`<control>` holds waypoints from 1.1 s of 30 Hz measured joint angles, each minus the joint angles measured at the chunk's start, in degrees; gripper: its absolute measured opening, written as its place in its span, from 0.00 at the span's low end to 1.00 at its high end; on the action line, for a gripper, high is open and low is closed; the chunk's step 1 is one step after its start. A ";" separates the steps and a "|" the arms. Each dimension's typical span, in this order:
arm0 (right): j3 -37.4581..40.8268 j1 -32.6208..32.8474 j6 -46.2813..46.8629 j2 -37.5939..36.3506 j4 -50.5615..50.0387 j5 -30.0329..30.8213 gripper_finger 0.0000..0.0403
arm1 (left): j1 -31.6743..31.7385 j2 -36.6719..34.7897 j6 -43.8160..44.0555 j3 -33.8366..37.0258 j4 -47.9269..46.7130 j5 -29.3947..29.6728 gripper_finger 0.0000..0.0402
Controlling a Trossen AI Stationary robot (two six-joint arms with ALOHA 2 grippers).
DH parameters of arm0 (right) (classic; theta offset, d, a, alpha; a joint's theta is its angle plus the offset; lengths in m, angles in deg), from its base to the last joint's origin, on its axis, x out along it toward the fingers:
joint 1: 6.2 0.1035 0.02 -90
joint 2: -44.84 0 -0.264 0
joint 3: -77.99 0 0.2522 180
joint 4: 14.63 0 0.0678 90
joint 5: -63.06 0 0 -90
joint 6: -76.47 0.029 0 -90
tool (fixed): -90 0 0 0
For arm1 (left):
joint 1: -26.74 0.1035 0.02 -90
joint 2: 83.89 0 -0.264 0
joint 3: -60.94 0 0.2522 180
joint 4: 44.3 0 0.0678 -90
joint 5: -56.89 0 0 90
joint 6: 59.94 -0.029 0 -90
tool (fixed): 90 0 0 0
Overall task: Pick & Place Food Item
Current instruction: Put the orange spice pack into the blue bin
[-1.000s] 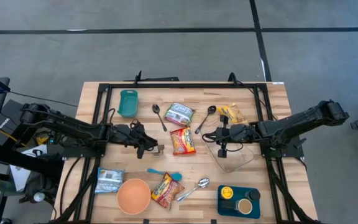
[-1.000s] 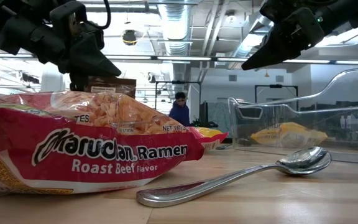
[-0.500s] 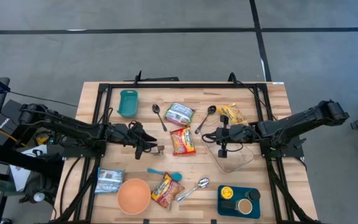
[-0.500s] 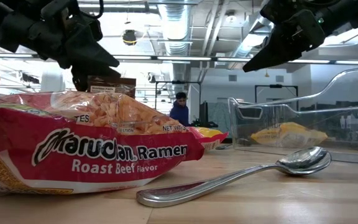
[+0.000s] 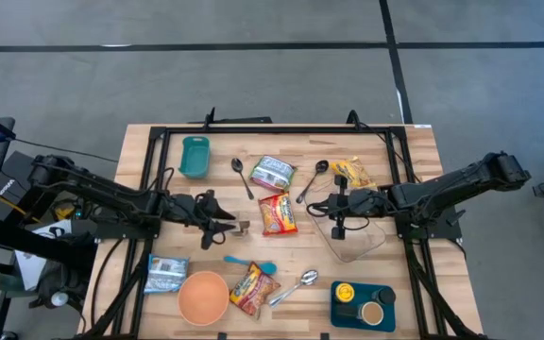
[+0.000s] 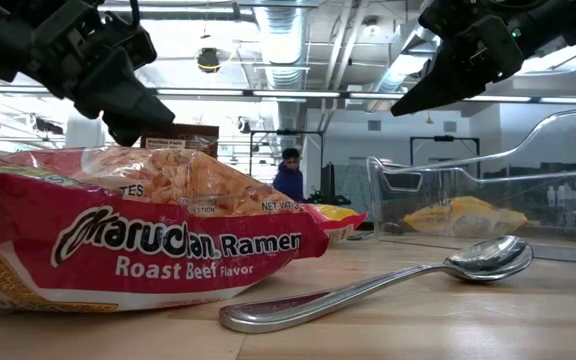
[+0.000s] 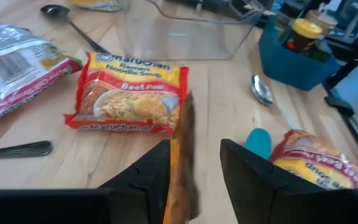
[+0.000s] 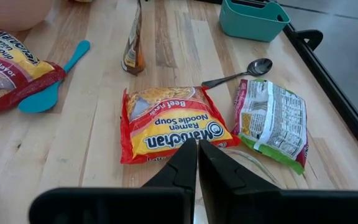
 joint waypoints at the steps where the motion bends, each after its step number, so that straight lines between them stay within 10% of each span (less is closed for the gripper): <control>1: 0.00 0.01 0.08 0.00 0.00 0.00 0.02 | 0.00 0.00 0.00 0.00 -0.43 0.38 0.34; 33: 0.00 0.00 -0.05 0.00 -0.09 0.00 0.02 | -0.02 12.24 3.17 -0.02 3.35 0.97 0.34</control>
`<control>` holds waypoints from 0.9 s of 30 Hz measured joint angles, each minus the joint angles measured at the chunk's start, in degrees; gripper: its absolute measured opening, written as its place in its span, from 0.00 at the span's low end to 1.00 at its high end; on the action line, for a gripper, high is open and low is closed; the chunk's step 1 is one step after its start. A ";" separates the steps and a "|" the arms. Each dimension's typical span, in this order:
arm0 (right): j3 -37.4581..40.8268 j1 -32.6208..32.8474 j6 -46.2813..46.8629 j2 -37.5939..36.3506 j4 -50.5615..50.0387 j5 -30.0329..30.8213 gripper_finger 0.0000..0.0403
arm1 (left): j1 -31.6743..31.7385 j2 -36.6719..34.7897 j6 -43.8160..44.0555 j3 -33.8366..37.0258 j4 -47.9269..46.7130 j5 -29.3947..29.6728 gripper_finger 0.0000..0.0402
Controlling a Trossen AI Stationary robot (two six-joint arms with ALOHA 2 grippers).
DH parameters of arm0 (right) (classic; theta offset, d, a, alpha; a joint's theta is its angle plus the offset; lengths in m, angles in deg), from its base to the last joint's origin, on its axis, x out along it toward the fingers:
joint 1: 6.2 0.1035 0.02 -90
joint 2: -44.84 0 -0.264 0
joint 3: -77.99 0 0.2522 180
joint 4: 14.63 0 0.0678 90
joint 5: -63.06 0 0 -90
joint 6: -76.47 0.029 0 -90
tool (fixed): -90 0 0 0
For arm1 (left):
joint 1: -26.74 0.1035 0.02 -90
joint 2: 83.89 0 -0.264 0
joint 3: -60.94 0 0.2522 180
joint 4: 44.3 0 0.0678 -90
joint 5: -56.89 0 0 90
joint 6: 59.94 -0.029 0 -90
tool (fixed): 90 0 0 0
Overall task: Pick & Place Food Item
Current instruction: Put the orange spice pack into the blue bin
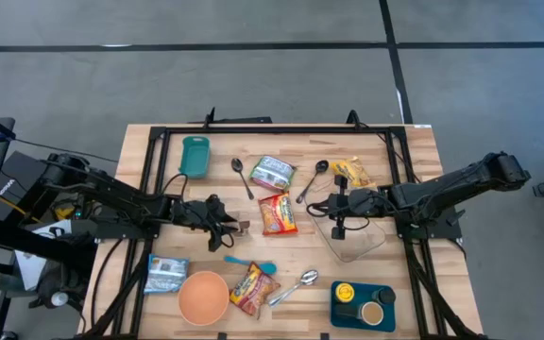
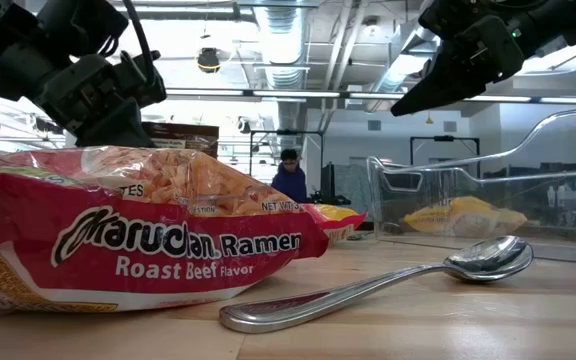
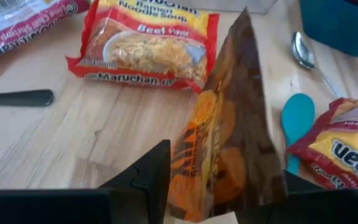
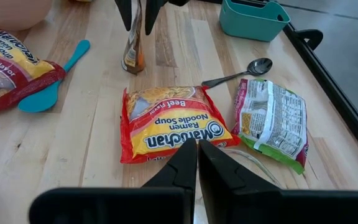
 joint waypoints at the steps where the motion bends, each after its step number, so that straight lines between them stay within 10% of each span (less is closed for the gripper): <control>1: 0.00 0.00 0.01 0.00 -0.01 0.00 0.02 | 0.00 0.00 0.00 0.00 0.27 0.00 0.34; 27: 0.00 0.01 0.03 0.00 -0.20 0.00 0.02 | 0.00 -0.07 0.02 0.00 1.04 0.00 0.05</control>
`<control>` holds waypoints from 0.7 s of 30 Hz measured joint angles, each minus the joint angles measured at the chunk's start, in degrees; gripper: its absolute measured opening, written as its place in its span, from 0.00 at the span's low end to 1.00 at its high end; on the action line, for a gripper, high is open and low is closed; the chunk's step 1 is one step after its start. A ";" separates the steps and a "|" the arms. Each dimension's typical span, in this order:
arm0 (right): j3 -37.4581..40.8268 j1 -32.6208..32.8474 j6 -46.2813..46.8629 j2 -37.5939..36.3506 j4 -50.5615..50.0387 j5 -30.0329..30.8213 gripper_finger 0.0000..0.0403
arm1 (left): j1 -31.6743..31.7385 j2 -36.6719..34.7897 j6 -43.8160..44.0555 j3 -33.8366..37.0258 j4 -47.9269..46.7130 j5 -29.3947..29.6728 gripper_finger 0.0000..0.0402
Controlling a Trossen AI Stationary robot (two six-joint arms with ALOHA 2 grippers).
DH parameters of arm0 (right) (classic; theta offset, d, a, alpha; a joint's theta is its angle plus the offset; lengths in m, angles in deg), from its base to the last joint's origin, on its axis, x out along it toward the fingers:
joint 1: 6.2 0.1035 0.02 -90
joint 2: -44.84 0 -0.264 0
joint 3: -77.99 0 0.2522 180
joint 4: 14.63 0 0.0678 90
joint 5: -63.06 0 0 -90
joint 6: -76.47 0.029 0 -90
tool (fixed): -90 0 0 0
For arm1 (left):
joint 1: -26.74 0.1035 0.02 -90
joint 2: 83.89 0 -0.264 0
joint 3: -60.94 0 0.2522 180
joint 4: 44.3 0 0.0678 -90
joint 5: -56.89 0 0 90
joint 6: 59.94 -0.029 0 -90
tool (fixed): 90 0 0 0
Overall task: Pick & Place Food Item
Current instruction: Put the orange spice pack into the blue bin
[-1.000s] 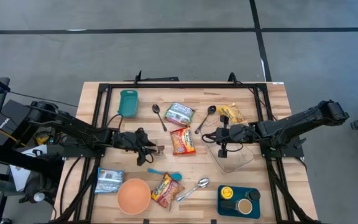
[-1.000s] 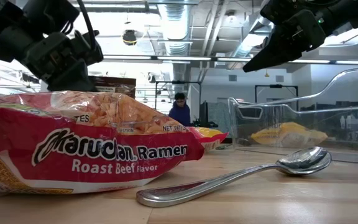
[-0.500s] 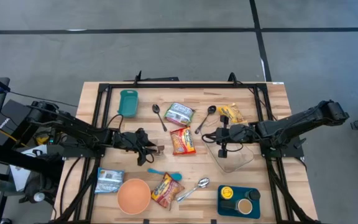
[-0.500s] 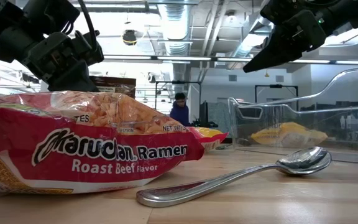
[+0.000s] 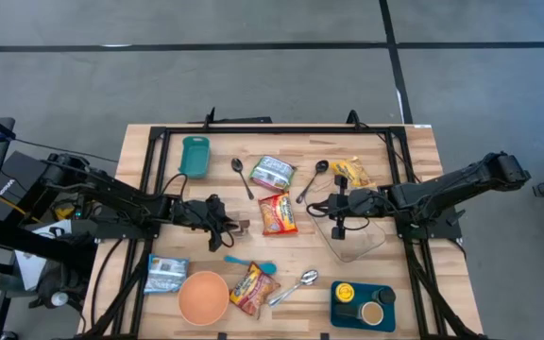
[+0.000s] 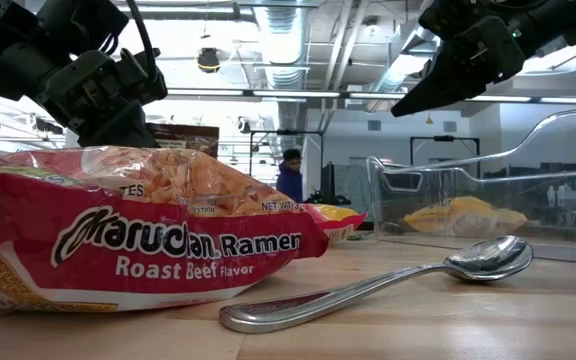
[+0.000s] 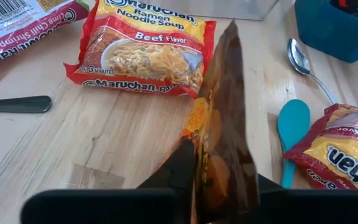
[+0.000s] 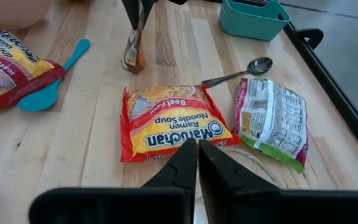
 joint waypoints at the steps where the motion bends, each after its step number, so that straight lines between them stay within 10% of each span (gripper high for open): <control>1: 0.00 -0.02 0.00 0.00 0.00 0.00 0.02 | 0.00 0.00 0.00 0.00 0.00 0.00 0.03; 21: 0.00 -0.02 -0.02 0.00 1.00 0.00 0.02 | 0.07 0.00 0.00 0.00 13.22 0.92 0.00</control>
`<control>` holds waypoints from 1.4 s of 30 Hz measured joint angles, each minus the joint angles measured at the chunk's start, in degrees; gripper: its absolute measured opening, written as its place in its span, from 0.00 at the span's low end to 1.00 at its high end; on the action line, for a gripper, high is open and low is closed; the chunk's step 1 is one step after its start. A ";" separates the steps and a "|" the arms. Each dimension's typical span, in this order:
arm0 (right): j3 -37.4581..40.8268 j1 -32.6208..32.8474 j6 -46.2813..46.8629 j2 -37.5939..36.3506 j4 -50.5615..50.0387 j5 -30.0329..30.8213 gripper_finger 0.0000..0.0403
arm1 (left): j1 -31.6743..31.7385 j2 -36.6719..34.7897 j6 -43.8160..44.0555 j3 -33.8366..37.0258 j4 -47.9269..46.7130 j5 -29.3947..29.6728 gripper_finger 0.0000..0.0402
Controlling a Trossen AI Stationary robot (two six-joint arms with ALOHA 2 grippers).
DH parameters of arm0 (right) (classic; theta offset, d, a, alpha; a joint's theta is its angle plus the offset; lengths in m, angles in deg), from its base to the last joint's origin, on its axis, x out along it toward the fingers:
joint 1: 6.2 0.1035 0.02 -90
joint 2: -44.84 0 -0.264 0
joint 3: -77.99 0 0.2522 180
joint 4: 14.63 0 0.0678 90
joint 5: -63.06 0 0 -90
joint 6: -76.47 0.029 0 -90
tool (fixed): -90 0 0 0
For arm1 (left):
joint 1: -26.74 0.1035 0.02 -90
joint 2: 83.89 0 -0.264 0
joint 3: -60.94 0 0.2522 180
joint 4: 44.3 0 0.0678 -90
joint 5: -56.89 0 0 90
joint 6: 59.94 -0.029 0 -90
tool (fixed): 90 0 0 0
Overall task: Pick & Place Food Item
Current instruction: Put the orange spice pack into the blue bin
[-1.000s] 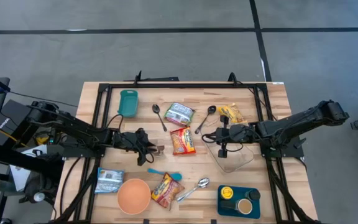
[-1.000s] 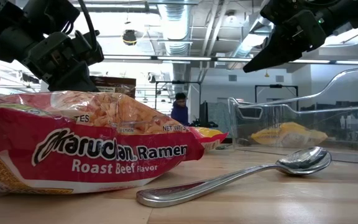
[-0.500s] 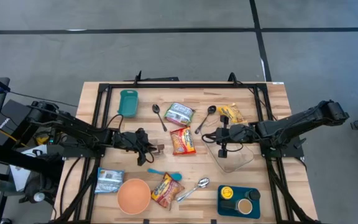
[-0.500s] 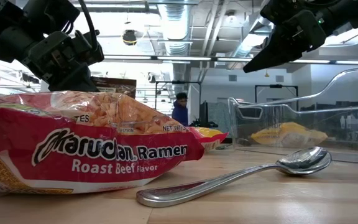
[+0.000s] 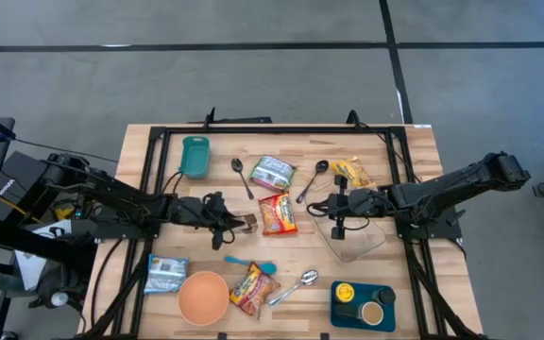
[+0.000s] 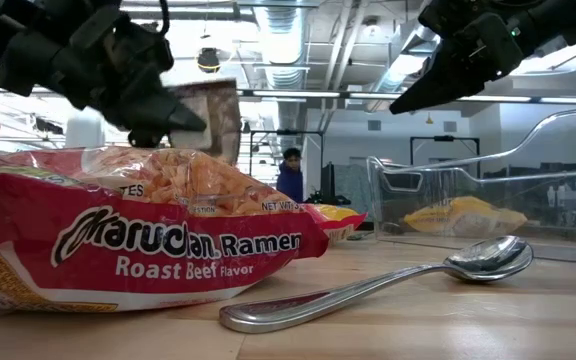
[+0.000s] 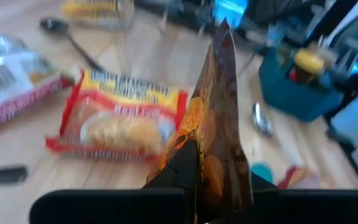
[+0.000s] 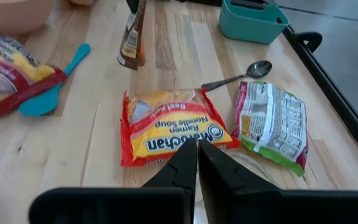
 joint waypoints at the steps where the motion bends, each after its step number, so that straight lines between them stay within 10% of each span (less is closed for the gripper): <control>1: 0.00 0.00 -0.02 0.00 0.20 0.00 0.02 | 0.00 0.00 0.00 0.00 1.42 0.54 0.00; 21: 0.00 -0.06 -2.72 0.00 0.50 0.00 0.02 | 5.51 -0.02 -15.45 -0.21 32.55 4.72 0.01; 35: -0.02 -11.60 -3.94 0.00 -5.23 -0.81 0.00 | 9.14 6.02 -15.12 -19.48 2.10 -1.14 0.01; 42: -0.02 -17.19 -5.01 0.00 -5.54 -12.22 0.00 | 9.14 14.48 -14.49 -28.97 -8.34 -5.41 0.01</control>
